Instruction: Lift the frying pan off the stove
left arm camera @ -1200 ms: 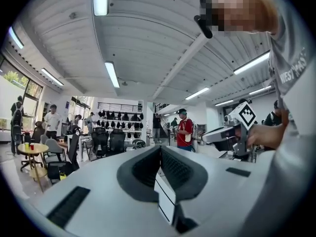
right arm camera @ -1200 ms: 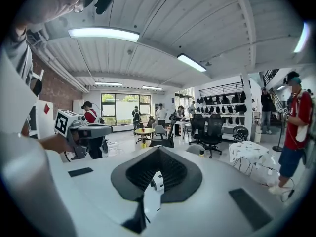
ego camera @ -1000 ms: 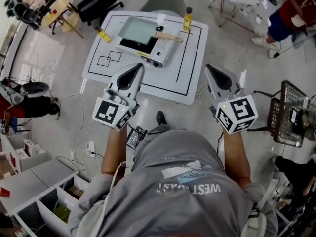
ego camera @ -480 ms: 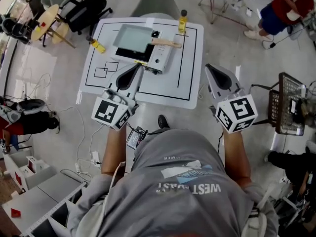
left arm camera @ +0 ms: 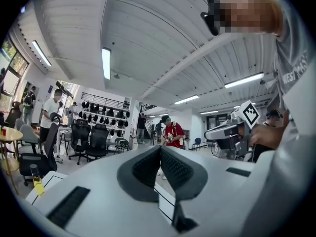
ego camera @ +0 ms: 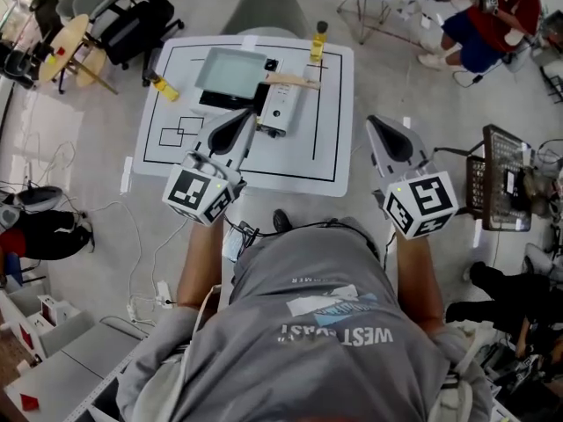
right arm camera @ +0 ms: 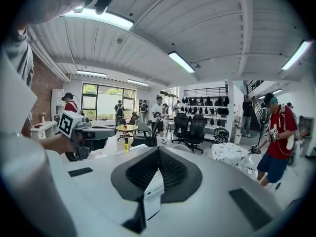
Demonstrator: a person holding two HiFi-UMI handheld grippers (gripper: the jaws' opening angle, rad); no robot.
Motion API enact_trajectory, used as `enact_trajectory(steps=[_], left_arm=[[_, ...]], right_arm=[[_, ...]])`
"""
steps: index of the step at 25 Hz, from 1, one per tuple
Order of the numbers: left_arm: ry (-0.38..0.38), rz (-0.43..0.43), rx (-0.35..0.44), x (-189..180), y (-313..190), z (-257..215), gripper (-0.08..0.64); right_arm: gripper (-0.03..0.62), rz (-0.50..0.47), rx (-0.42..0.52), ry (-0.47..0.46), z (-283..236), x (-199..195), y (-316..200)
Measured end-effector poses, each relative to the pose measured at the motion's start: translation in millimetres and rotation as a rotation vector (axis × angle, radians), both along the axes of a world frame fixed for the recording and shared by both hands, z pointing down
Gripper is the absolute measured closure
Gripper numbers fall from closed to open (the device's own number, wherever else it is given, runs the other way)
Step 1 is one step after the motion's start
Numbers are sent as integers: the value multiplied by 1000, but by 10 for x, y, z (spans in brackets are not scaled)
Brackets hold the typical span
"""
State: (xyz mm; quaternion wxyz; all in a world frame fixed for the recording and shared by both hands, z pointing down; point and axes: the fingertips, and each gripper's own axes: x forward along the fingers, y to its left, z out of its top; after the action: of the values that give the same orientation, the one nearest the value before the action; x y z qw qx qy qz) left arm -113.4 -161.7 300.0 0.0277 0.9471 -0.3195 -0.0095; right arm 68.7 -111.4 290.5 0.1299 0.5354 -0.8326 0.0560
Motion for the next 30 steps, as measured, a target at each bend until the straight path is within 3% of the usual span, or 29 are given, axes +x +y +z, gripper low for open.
enact_trajectory(steps=[6, 16, 30], left_arm=[[30, -17, -24, -61, -99, 61, 562], [5, -96, -91, -170, -282, 322, 561], [12, -142, -233, 223, -731, 861, 561]], right_arm=[[581, -12, -1, 13, -31, -36, -146], [581, -154, 0, 2, 17, -323, -612], [581, -194, -52, -8, 218, 85, -1062]])
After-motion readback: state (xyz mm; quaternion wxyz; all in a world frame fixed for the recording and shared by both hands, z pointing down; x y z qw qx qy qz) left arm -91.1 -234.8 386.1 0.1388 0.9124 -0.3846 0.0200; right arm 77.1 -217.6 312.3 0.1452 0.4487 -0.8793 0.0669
